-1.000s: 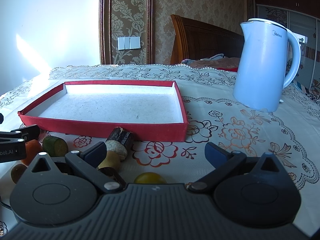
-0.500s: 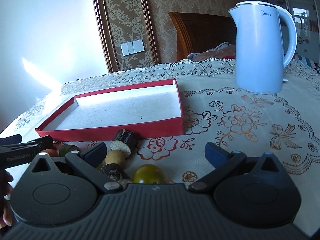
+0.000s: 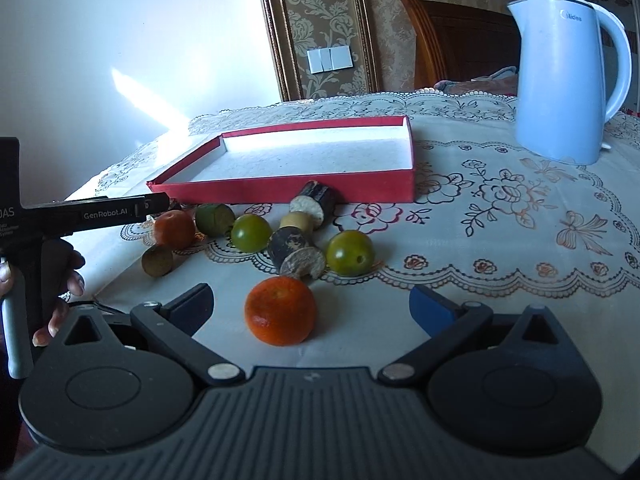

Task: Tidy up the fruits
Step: 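Grasp the orange with the right tool while the left tool grasps the small brown fruit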

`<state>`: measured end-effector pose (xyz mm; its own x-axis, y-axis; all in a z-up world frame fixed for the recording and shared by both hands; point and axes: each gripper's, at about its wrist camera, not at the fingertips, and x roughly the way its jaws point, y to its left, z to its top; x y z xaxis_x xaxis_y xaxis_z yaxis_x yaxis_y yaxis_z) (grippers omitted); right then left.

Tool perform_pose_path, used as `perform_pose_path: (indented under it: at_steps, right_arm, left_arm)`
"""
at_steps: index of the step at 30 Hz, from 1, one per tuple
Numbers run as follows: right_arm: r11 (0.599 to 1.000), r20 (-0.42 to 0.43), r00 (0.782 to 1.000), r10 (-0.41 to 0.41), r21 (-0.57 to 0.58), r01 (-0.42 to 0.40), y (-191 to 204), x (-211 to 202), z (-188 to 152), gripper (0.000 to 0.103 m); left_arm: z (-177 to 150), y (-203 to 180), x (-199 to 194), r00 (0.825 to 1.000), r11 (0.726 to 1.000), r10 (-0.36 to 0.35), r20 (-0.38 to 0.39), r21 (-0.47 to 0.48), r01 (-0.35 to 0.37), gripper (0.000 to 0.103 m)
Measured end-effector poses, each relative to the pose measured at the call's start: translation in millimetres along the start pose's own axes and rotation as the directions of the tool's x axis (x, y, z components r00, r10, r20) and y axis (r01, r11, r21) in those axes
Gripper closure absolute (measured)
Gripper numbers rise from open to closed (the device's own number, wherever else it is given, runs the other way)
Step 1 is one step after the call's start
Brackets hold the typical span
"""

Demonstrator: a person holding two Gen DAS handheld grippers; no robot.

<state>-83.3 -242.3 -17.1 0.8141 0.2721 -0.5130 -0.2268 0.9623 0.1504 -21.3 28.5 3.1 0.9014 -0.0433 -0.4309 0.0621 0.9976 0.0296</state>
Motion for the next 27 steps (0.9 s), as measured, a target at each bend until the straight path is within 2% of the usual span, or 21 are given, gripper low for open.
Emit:
perform_pose_path:
  at_steps: [6,11,17,19,20,21,22,23,25,27]
  right_arm:
    - [1.0,-0.045,0.999,0.015,-0.022,-0.016,8,10,0,0.0]
    - [0.999,-0.051,0.999,0.012,-0.046,-0.014,8,7,4,0.0]
    - [0.998,-0.057,0.998,0.005,-0.061,-0.009,6,4,2,0.0]
    - [0.998,-0.06,0.998,0.011,-0.068,-0.015,8,5,2,0.004]
    - [0.997,-0.061,0.998,0.015,-0.072,-0.019,9,5,2,0.006]
    - [0.997,-0.062,0.998,0.017,-0.08,-0.022,11,6,2,0.008]
    - [0.996,-0.063,0.998,0.02,-0.088,-0.026,12,7,2,0.009]
    - [0.995,-0.066,0.998,0.021,-0.094,-0.027,14,8,2,0.009]
    - [0.995,-0.07,0.997,0.028,-0.091,-0.035,15,10,4,0.012]
    - [0.995,-0.083,0.996,0.036,-0.09,-0.044,16,13,5,0.016]
  left_arm:
    - [-9,-6,-20,0.999,0.998,-0.043,-0.019,0.053,0.044,0.003]
    - [-12,-23,-17,0.99,0.991,-0.094,-0.101,0.084,0.103,0.003]
    - [-15,-32,-4,0.987,0.992,-0.064,-0.146,0.099,0.079,0.004]
    - [-17,-32,-3,0.987,0.992,-0.057,-0.148,0.106,0.073,0.011]
    - [-19,-32,-4,0.986,0.99,-0.068,-0.154,0.114,0.086,0.021]
    - [-20,-33,-4,0.984,0.989,-0.079,-0.163,0.114,0.098,0.039]
    - [-21,-33,-4,0.982,0.988,-0.089,-0.166,0.109,0.108,0.046]
    - [-22,-32,-5,0.982,0.988,-0.096,-0.162,0.104,0.113,0.051]
    - [-22,-32,-6,0.982,0.987,-0.098,-0.16,0.109,0.117,0.054]
    - [-23,-32,-7,0.981,0.986,-0.111,-0.157,0.106,0.128,0.065]
